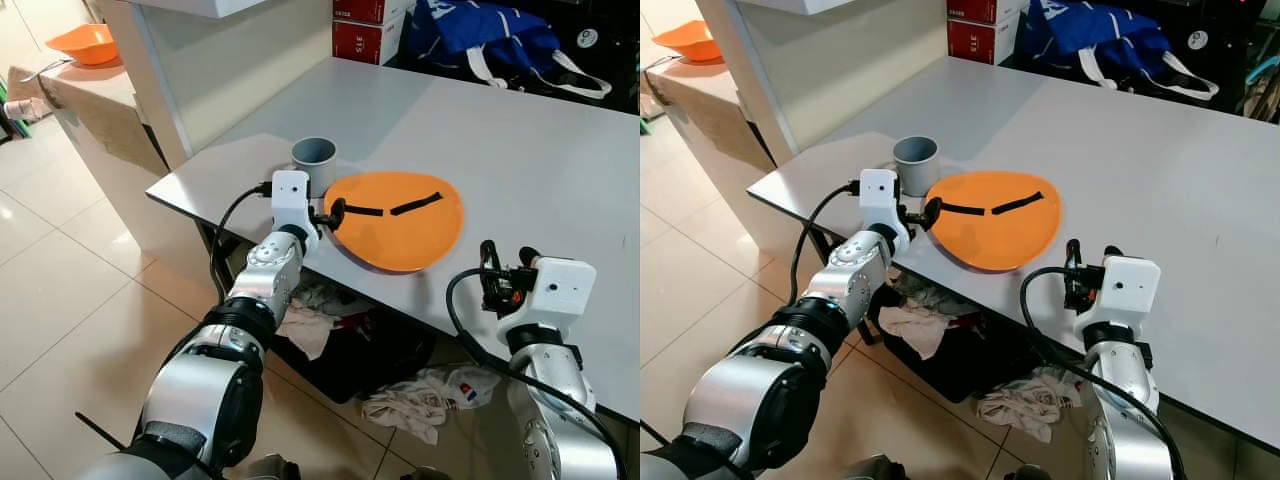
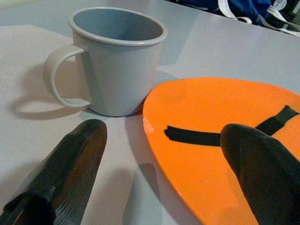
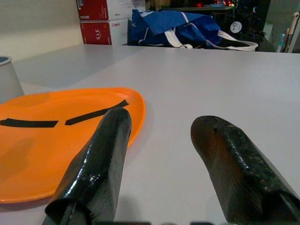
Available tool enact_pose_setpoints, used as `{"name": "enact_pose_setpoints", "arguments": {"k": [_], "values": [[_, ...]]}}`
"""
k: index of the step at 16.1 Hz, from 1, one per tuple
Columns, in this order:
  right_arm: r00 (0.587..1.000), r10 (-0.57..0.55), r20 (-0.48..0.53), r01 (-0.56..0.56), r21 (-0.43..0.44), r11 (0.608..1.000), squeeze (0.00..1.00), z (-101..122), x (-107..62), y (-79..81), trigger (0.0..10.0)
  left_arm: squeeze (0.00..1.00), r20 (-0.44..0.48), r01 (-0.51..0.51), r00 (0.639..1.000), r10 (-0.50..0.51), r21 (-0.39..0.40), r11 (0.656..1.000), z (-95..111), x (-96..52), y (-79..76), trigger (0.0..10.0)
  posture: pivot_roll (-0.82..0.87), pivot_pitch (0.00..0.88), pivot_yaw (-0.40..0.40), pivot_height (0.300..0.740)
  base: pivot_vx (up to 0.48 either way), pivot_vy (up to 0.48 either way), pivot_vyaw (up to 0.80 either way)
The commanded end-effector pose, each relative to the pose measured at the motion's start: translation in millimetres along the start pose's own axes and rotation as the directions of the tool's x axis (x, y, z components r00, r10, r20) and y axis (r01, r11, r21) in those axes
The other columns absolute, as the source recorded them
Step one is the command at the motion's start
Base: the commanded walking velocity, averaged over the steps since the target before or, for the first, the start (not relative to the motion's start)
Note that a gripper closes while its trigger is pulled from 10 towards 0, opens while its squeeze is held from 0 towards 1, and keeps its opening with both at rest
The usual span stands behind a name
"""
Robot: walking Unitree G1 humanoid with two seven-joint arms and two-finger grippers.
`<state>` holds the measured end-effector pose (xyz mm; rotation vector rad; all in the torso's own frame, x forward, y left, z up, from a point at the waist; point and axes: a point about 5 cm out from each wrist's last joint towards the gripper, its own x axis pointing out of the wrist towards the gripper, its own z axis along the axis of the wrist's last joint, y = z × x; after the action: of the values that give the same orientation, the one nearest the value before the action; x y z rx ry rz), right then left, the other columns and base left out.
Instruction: Setting the table
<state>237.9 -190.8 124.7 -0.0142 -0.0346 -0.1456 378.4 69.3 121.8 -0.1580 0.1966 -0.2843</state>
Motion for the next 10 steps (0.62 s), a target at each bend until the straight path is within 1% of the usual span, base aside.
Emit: {"name": "enact_pose_setpoints", "arguments": {"k": [1, 10], "values": [[1.000, 0.003, -0.002, -0.003, -0.006, 1.000, 0.00, -1.1, 0.4, 0.9, 10.0, 0.00, 0.022, 0.003, 1.000, -0.003, 0.021, 1.000, 6.9, 0.8, 1.4, 10.0, -0.10, 0.000, 0.066, 0.707, 0.000, 0.000, 0.00], [1.000, 0.003, -0.002, -0.003, -0.006, 1.000, 0.00, -1.1, 0.4, 0.9, 10.0, 0.00, 0.022, 0.003, 1.000, -0.003, 0.021, 1.000, 6.9, 0.8, 1.4, 10.0, -0.10, 0.000, 0.066, 0.707, 0.000, 0.000, 0.00]]}}
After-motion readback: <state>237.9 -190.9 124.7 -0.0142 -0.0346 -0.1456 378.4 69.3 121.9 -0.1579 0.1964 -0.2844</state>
